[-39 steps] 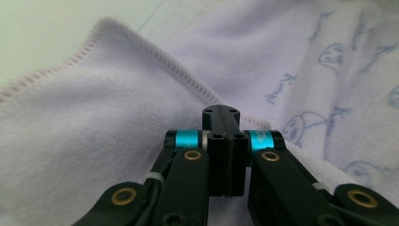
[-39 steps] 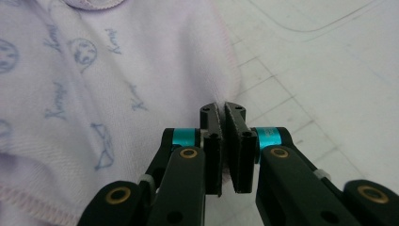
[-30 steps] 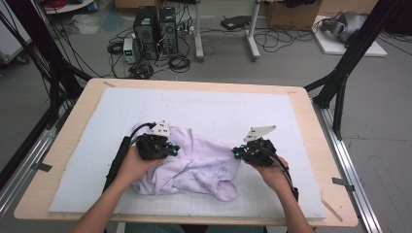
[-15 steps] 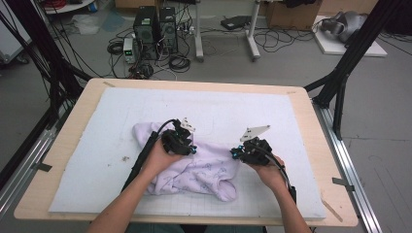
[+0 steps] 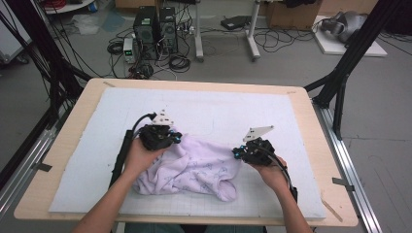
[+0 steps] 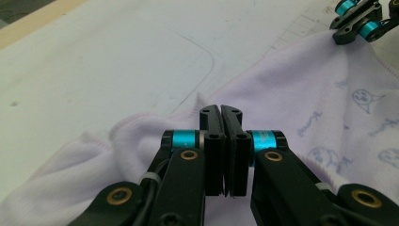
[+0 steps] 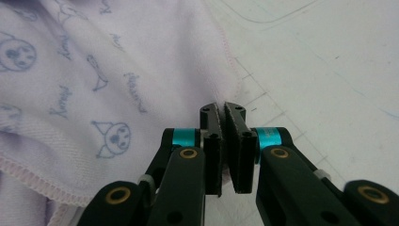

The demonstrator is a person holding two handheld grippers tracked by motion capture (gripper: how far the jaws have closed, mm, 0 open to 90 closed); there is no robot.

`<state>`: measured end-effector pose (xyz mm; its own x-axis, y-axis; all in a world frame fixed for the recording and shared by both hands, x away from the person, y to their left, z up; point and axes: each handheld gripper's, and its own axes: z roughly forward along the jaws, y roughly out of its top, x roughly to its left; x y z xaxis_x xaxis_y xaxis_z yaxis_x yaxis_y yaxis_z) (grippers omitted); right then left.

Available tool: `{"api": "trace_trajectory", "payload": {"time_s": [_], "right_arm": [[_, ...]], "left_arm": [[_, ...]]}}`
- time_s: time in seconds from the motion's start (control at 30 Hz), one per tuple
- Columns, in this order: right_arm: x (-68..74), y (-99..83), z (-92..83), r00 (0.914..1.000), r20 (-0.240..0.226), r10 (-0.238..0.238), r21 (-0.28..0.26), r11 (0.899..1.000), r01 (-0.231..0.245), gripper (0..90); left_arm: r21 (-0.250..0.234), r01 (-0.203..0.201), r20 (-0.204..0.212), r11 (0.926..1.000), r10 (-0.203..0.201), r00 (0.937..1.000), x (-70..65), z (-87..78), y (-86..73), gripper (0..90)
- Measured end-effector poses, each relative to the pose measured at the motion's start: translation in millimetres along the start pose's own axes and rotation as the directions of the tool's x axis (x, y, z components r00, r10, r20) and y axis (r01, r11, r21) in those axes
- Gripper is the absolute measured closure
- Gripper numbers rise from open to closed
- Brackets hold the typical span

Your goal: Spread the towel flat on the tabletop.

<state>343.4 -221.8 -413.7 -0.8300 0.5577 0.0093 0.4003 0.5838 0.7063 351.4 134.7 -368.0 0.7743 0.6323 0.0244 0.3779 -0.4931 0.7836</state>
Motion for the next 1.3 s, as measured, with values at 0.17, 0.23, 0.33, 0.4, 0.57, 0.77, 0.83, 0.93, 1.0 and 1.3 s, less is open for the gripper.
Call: {"api": "trace_trajectory", "payload": {"time_s": [0.17, 0.23, 0.33, 0.4, 0.57, 0.77, 0.83, 0.93, 1.0, 1.3], "right_arm": [[-0.7, 0.6, -11.8, 0.9997, 0.023, -0.006, -0.003, 1.0, 0.006, 86.3], [-3.7, 0.9, -18.0, 0.9992, 0.04, -0.003, -0.007, 1.0, 0.003, 86.4], [-10.9, 5.2, -27.5, 0.9979, 0.064, -0.008, 0.002, 1.0, 0.008, 86.5], [-20.0, 12.6, -35.0, 0.9956, 0.093, -0.013, 0.009, 1.0, 0.012, 86.7], [-69.6, 55.7, -58.5, 0.9797, 0.2, 0.008, -0.013, 1.0, -0.005, 86.8], [-116.8, 101.7, -59.6, 0.9486, 0.288, 0.132, -0.081, 0.99, -0.113, 66.8], [-113.4, 94.4, -50.6, 0.9582, 0.263, 0.113, -0.062, 0.993, -0.101, 66.0], [-102.9, 75.5, -39.2, 0.9703, 0.207, 0.125, -0.07, 0.991, -0.113, 63.7], [-93.1, 65.9, -33.2, 0.9777, 0.171, 0.122, -0.051, 0.992, -0.115, 62.4], [-33.5, 42.4, -22.0, 0.9979, 0.046, 0.045, -0.075, 0.996, -0.041, 56.6]], "left_arm": [[-0.045, 0.034, -0.028, 0.9984, -0.035, 0.999, 15.2, -24.3, -8.8, 87.9], [-0.064, 0.048, -0.04, 0.9968, -0.05, 0.9979, 21.2, -29.4, -10.5, 87.9], [-0.086, 0.071, -0.058, 0.9937, -0.076, 0.9954, 32.6, -28.8, -10.3, 88.0], [-0.106, 0.093, -0.073, 0.99, -0.101, 0.9922, 43.8, -25.6, -5.2, 88.1], [-0.171, 0.057, -0.2, 0.9836, -0.091, 0.9756, 90.3, -16.0, 43.0, 88.1], [-0.157, 0.211, -0.254, 0.9647, -0.246, 0.9354, 137.3, -9.6, 55.9, 56.2], [-0.126, 0.192, -0.227, 0.9734, -0.217, 0.9494, 134.6, -11.6, 42.2, 54.6], [-0.134, 0.201, -0.168, 0.9704, -0.222, 0.9604, 125.3, -16.7, 20.0, 54.0], [-0.122, 0.177, -0.153, 0.9768, -0.194, 0.969, 113.4, -19.3, 8.7, 53.5], [-0.111, 0.074, -0.068, 0.991, -0.082, 0.9943, 60.4, -36.0, -23.6, 50.0]]}}
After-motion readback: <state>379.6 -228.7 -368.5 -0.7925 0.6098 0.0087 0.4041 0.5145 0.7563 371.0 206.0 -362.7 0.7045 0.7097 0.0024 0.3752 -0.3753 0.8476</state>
